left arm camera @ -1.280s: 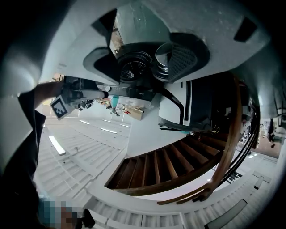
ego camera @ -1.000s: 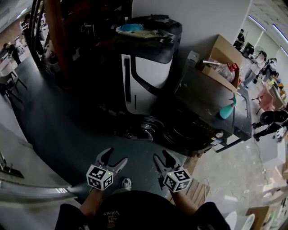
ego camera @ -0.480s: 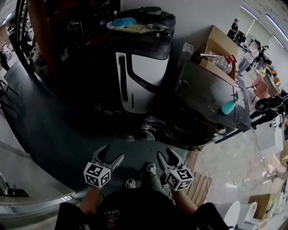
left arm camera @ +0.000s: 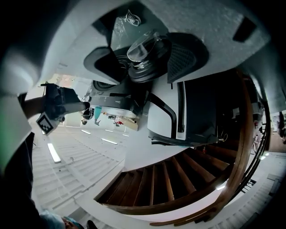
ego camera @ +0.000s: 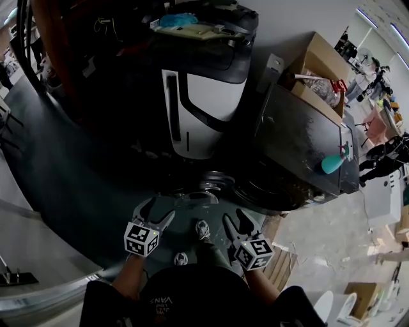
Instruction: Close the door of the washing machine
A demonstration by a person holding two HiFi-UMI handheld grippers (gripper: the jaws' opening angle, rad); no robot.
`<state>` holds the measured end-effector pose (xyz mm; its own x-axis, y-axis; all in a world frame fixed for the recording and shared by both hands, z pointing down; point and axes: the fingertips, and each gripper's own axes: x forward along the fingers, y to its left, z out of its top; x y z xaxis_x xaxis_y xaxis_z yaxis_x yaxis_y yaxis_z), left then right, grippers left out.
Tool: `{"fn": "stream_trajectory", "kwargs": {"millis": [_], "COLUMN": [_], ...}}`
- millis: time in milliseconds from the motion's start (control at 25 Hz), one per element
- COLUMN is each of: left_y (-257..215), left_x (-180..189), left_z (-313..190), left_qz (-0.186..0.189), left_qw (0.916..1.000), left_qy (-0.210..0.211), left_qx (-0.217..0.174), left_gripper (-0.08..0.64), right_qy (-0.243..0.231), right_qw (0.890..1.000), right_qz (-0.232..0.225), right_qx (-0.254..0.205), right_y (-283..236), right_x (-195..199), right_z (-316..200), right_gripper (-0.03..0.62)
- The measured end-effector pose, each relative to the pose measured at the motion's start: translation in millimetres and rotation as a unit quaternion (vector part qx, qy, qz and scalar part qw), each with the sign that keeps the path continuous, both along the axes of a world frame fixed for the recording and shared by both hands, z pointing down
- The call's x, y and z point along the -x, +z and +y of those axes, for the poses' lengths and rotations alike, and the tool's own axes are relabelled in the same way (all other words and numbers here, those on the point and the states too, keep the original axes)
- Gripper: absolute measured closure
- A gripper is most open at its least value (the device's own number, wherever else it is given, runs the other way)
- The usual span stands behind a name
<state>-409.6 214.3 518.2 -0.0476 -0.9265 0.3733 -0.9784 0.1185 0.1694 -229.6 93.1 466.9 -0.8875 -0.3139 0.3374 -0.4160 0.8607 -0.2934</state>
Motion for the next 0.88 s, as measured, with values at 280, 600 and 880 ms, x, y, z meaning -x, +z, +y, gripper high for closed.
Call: {"fn": "stream_trajectory", "kwargs": {"millis": [280,600,880], "left_y": [39,97,149], "left_x": [27,54,64], "left_z": [-57,-110,-151], "left_qz": [-0.010,-0.027,-0.024], "left_qw": [0.9992,0.9916,0.9765], "left_qy": [0.010,0.048,0.107], "left_qx": [0.037,0.117,0.185], "left_gripper": [0.245,0.232,0.196], "right_qy": [-0.036,-0.061,-0.070], "right_qw": [0.999,0.996,0.993], "right_qz": [0.018,0.049,0.067], "right_qx": [0.021,0.042,0.069], "right_y": [20,37,54], "right_x": [28,46,56], "right_z": [-32,-70,-101], "right_gripper": [0.407,0.410,0.411]}}
